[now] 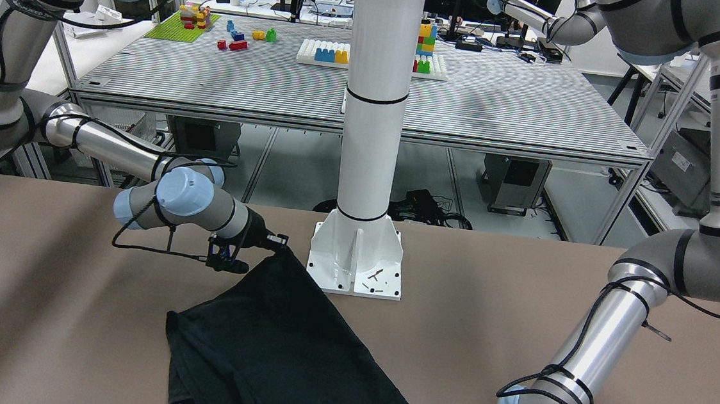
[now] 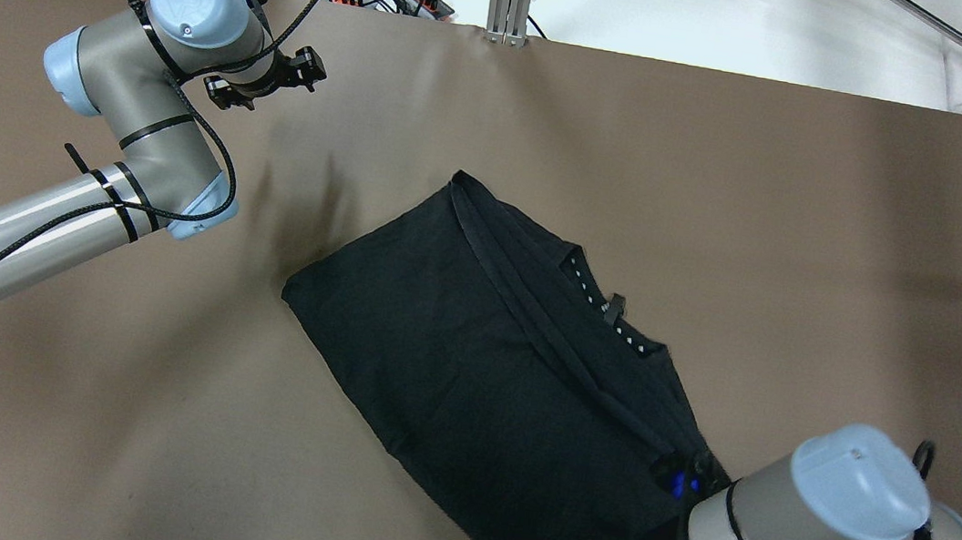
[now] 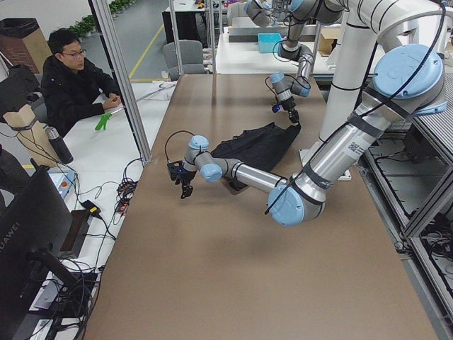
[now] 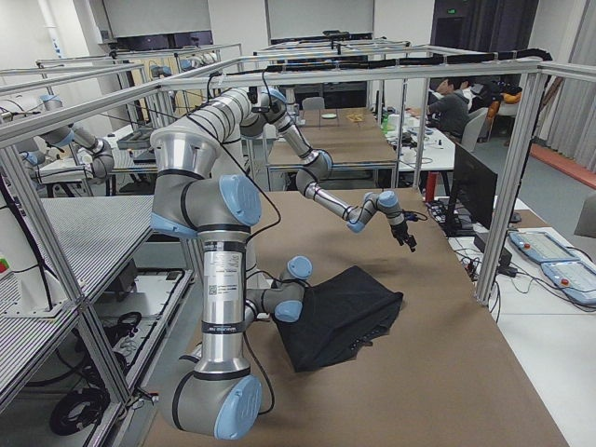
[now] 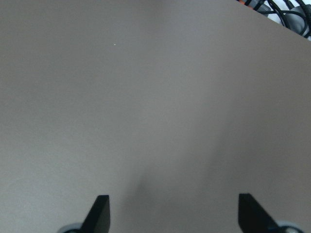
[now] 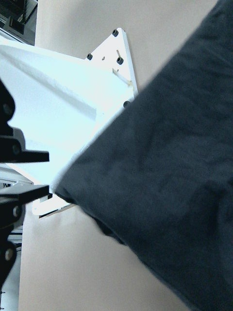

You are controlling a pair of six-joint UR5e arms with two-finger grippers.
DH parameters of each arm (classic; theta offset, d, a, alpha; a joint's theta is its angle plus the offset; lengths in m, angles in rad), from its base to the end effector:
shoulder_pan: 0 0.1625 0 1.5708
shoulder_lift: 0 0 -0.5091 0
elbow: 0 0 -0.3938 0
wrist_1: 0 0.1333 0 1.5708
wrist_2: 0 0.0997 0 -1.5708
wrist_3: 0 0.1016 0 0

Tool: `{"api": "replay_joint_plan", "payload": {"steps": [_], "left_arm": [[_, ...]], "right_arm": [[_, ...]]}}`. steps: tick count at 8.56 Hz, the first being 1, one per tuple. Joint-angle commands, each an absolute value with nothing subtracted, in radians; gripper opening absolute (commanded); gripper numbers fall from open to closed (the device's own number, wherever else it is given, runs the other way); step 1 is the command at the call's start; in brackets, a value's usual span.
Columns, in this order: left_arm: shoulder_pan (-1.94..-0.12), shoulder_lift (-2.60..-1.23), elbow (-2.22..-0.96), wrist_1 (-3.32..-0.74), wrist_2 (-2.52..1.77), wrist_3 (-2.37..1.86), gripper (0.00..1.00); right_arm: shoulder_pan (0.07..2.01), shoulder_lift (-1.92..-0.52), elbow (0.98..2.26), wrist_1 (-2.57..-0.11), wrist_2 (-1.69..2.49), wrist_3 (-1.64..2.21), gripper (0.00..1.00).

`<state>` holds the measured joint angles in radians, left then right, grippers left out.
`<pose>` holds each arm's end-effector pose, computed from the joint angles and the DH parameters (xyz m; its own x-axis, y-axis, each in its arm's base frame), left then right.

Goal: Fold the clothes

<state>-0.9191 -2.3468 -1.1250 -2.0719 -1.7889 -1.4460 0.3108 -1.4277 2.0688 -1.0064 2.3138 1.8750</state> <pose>0.4389 -0.7589 0.3914 0.4901 -0.4421 -0.7512 0.6231 0.7804 -0.0527 -0.4503 -0.2125 0.3645 0.4372 0.3721 0.8187 0.2572 0.8206 -0.5103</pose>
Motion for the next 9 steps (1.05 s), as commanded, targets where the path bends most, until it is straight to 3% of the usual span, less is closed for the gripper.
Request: {"api": "replay_joint_plan", "payload": {"steps": [1, 5, 9], "left_arm": [[-0.917, -2.318, -1.249, -2.057, -1.818, -1.48, 0.93], [-0.754, -2.016, -1.697, -2.063, -1.849, -1.685, 0.93], [-0.608, -1.965, -1.704, -2.074, -1.726, -1.694, 0.89]], "right_arm": [[0.25, -1.408, 2.065, -1.006, 2.195, 1.893, 0.95], [0.29, -1.408, 2.037, -1.006, 1.889, 1.873, 0.95], [0.423, -1.394, 1.99, -1.02, 1.876, 1.685, 0.95]]}}
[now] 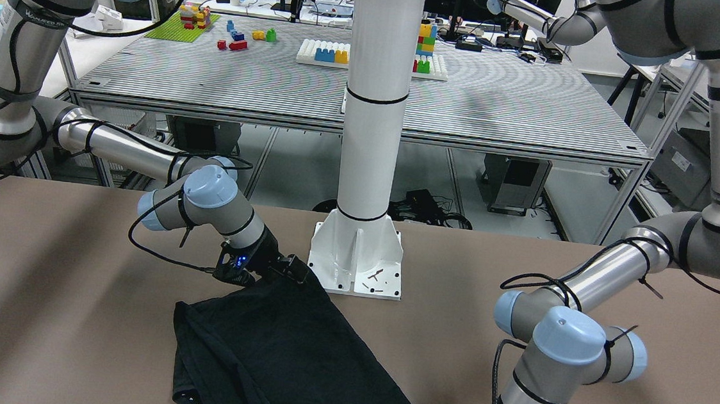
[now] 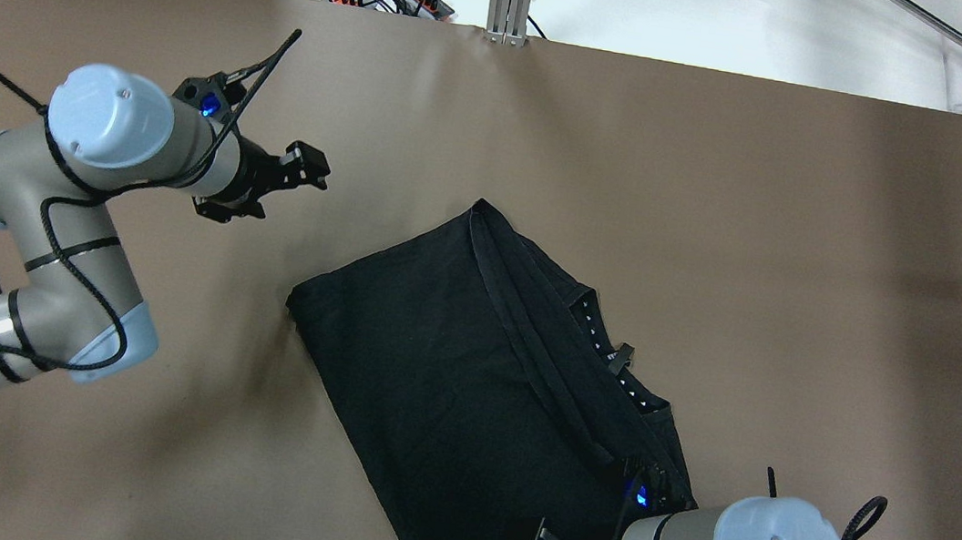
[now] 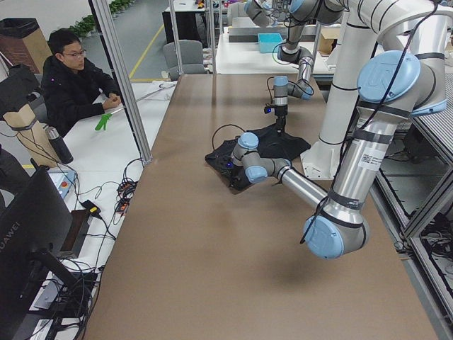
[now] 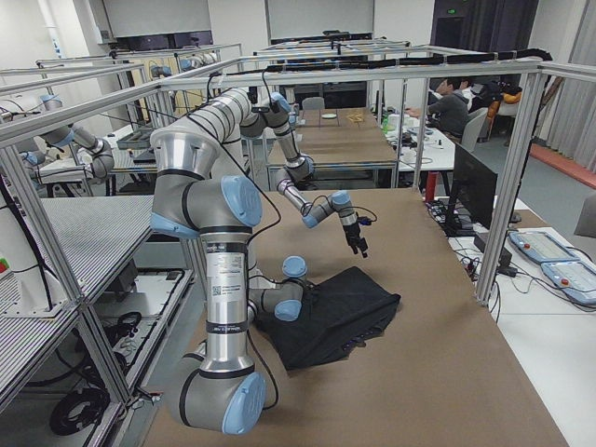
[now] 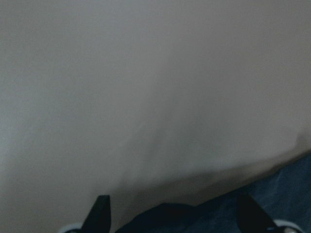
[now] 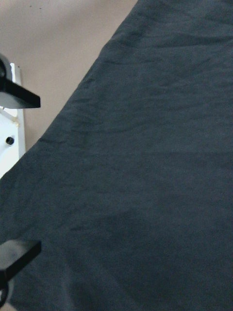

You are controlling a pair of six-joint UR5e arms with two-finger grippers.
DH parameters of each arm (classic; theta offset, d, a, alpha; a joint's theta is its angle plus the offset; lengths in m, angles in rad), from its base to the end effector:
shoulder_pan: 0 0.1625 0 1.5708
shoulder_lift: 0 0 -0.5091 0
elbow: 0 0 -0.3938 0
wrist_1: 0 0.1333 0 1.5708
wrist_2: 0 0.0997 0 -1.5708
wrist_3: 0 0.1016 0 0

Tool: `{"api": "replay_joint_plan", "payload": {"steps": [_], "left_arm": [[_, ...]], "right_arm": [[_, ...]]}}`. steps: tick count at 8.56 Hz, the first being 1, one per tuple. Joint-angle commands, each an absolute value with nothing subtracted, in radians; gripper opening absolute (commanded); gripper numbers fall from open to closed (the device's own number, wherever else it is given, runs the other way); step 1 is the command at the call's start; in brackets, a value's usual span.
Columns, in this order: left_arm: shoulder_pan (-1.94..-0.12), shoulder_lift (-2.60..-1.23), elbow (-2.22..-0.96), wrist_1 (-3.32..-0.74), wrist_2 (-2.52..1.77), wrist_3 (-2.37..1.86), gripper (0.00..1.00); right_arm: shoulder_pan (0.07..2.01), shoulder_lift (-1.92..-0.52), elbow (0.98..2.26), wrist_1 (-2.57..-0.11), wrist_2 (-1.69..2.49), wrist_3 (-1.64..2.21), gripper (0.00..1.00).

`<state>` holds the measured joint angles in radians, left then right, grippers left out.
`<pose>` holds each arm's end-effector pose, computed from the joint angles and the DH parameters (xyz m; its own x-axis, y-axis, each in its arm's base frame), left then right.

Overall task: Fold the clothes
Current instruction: 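Bring the left gripper to the shirt's side edge and grasp it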

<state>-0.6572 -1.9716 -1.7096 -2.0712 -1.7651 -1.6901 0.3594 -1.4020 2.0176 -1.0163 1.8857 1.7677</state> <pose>0.4633 -0.5011 0.3934 0.3423 -0.4116 -0.8446 0.5120 0.8355 -0.1997 -0.4649 -0.2834 0.3828 0.3449 0.3283 0.8794 -0.1376 0.9444 -0.2986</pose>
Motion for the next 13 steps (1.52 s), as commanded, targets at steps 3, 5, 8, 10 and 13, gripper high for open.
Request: {"api": "replay_joint_plan", "payload": {"steps": [3, 5, 8, 10, 13], "left_arm": [[-0.598, -1.974, -1.668, -2.075, -1.726, -1.692, 0.72], [-0.581, -1.976, -1.66, -2.082, -1.724, -1.703, 0.69], [-0.554, -1.974, -1.641, -2.092, -1.723, -1.715, 0.68], [-0.549, -1.974, -1.641, -2.094, -1.704, -1.721, 0.59], [-0.551, -1.976, -1.646, -2.094, -1.71, -1.724, 0.07]], "right_arm": [[0.465, -1.341, 1.944, -1.02, 1.806, 1.649, 0.95], [0.48, -1.338, 1.944, -1.02, 1.813, 1.644, 0.95], [0.497, -1.338, 1.942, -1.02, 1.815, 1.644, 0.95], [0.497, -1.339, 1.944, -1.022, 1.816, 1.644, 0.95], [0.495, -1.339, 1.944, -1.02, 1.819, 1.644, 0.95]]}}
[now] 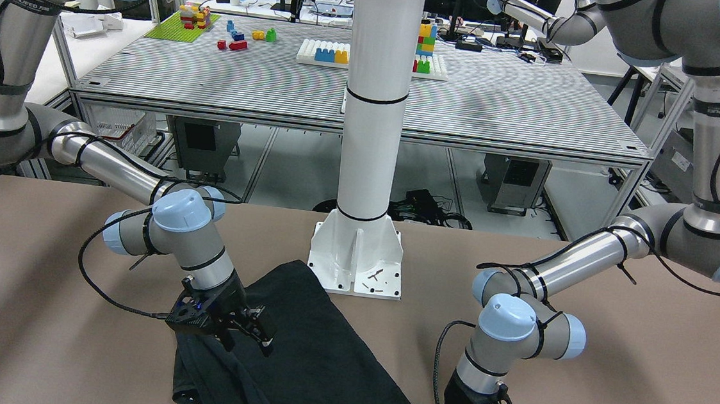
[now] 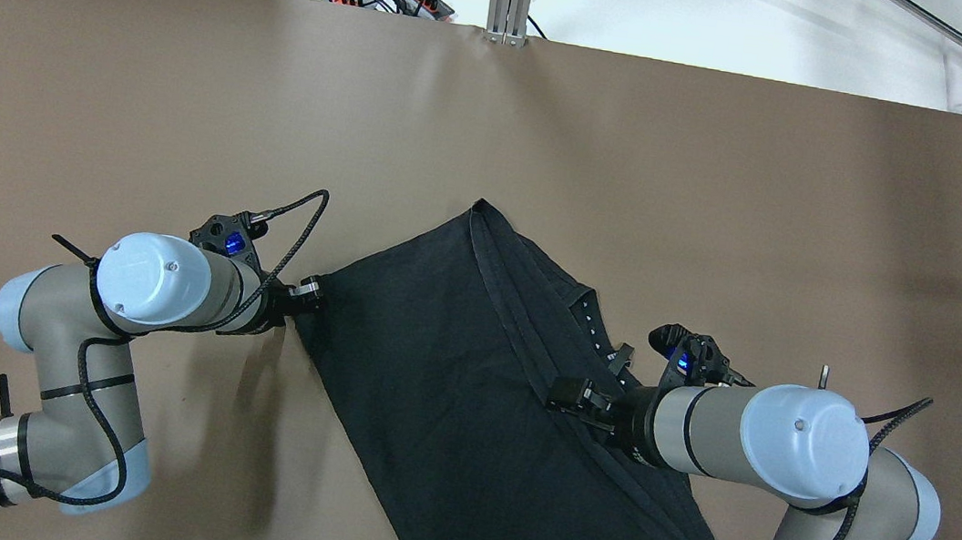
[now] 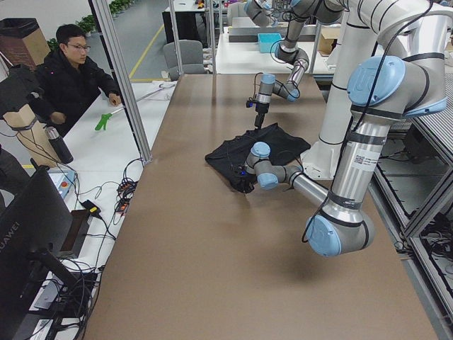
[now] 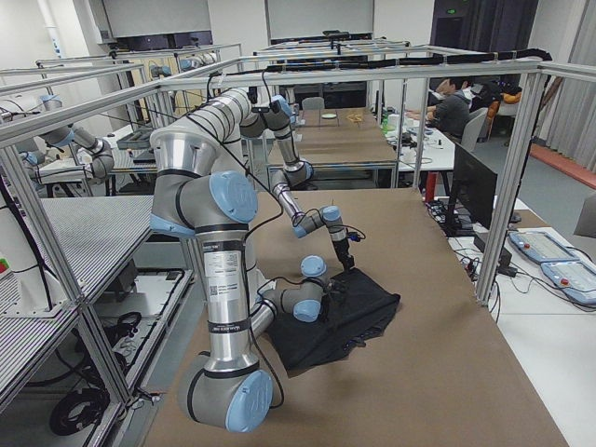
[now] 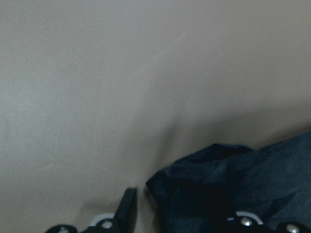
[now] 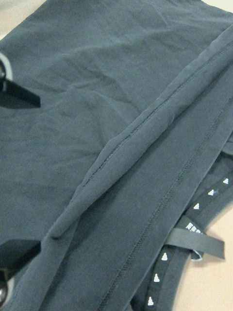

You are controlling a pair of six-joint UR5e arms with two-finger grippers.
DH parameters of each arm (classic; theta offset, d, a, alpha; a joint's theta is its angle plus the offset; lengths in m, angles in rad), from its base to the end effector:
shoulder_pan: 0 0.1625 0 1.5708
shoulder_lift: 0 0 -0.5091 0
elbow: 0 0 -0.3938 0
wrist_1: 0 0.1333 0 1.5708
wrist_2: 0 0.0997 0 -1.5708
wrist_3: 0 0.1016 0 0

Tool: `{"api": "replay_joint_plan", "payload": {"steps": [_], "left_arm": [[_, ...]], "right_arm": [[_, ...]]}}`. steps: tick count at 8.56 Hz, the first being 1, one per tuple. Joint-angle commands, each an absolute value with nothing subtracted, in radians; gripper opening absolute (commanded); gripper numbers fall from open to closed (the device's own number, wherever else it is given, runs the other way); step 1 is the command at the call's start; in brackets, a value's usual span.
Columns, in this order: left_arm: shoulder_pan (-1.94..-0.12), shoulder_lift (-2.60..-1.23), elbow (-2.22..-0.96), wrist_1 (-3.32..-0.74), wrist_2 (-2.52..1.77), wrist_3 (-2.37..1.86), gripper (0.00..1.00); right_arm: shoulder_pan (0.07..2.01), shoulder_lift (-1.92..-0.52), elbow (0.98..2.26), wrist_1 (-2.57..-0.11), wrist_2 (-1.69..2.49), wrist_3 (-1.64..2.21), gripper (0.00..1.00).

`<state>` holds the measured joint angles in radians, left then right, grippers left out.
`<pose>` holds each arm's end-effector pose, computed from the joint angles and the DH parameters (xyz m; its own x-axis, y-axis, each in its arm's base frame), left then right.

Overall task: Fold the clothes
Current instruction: 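Bring the left gripper to the shirt's side edge and grasp it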

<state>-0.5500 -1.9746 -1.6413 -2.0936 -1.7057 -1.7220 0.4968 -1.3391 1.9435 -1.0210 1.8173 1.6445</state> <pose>0.5249 -0.4621 0.4217 0.3939 -0.4166 -0.8193 0.4865 0.8508 -0.1987 -0.4506 -0.3677 0.3829 0.3352 0.2629 0.9047 -0.2915 0.9421 -0.1658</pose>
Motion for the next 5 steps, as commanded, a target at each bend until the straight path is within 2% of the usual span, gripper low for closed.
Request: {"api": "replay_joint_plan", "payload": {"steps": [1, 5], "left_arm": [[-0.555, -1.979, -1.646, -2.094, -1.715, -1.711, 0.0], [-0.688, -1.983, -1.671, -2.077, -1.805, -1.611, 0.0]], "right_arm": [[0.495, -1.341, 1.944, -1.02, 1.819, 1.644, 0.95], [0.499, -1.344, 1.945, -1.022, 1.821, 1.646, 0.95]]}}
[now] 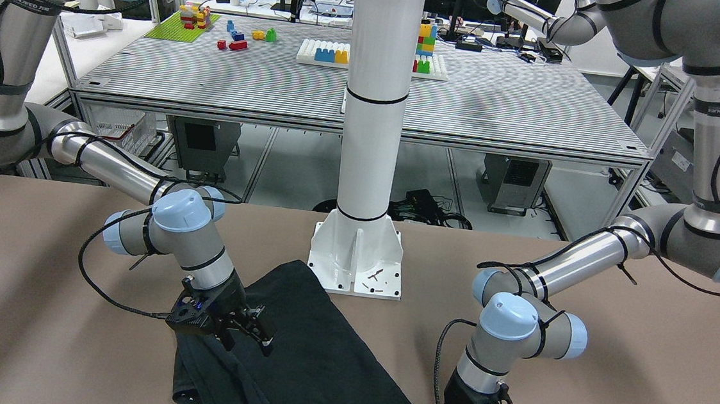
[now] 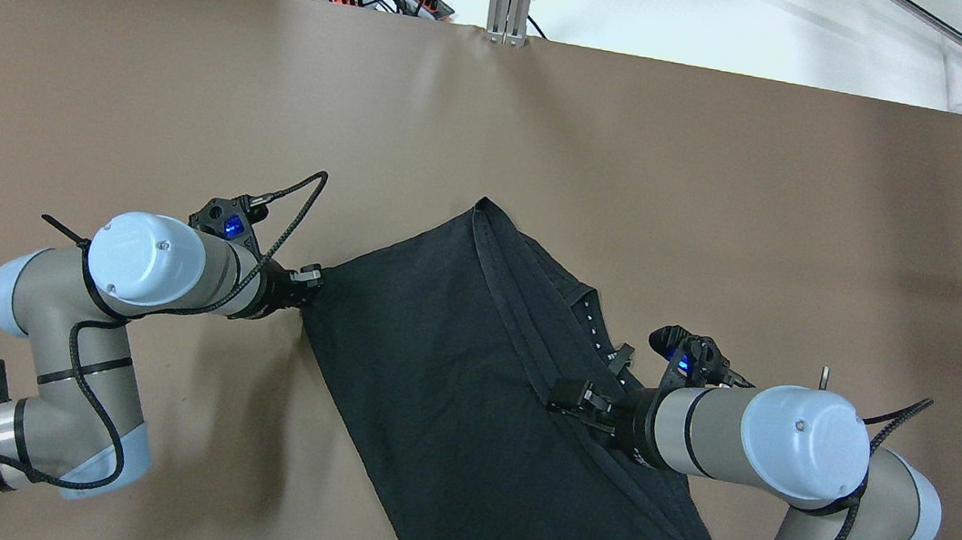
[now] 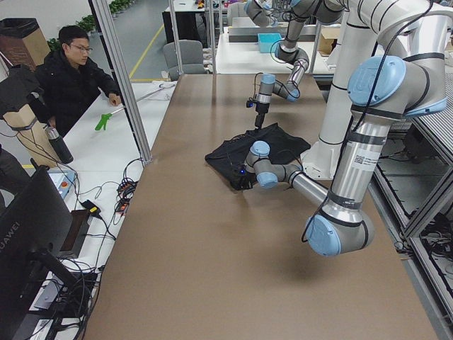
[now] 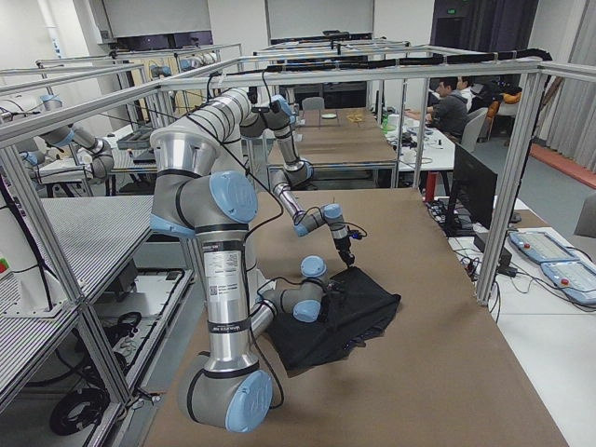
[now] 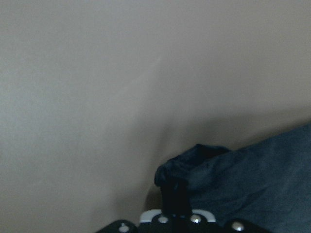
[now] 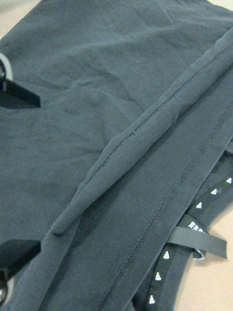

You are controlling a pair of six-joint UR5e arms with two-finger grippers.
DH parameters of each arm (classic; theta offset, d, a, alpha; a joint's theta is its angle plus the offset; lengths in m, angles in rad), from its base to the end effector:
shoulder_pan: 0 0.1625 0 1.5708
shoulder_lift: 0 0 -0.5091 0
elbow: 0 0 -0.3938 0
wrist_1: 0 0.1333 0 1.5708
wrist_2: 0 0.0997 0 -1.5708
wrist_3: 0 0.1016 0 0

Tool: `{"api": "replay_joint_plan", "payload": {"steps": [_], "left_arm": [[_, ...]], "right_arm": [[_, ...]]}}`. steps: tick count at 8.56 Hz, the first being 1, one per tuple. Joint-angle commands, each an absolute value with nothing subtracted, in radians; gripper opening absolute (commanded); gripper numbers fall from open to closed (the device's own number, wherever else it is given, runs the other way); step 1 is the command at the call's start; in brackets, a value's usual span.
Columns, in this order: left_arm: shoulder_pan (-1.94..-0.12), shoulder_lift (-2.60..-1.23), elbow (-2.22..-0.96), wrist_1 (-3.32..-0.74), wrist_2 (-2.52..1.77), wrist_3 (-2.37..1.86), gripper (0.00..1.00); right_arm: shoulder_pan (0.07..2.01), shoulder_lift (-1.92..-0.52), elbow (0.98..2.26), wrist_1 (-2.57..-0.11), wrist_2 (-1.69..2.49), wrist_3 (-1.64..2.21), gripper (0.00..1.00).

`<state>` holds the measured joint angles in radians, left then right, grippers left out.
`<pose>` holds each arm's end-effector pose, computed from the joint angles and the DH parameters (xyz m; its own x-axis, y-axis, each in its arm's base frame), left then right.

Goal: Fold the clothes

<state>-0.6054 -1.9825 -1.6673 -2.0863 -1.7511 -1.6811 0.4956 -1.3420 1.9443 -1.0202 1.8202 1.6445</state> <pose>0.4978 -0.4844 0.4043 0.3774 -0.3929 -0.8386 0.4784 0.8581 -0.1867 -0.4503 -0.3665 0.3841 0.3367 0.2631 0.9041 -0.2880 0.9429 -0.1672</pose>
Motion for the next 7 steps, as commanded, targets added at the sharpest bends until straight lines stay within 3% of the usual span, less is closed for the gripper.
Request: {"api": "replay_joint_plan", "payload": {"steps": [1, 2, 5, 7], "left_arm": [[-0.751, -1.993, -1.645, -2.075, -1.839, -1.553, 0.0], [-0.825, -2.056, -1.552, -2.079, -1.877, -1.499, 0.0], [-0.92, -2.524, -0.964, -2.089, -1.913, -1.431, 0.0], [-0.928, -2.64, -0.782, -2.156, -1.896, -1.419, 0.0]], "right_arm": [[0.509, -1.341, 1.945, -1.047, 1.822, 1.644, 0.95], [0.514, -1.338, 1.947, -1.064, 1.821, 1.644, 0.95], [0.525, -1.329, 1.95, -1.075, 1.824, 1.644, 0.95], [0.526, -1.328, 1.948, -1.088, 1.816, 1.643, 0.95]]}}
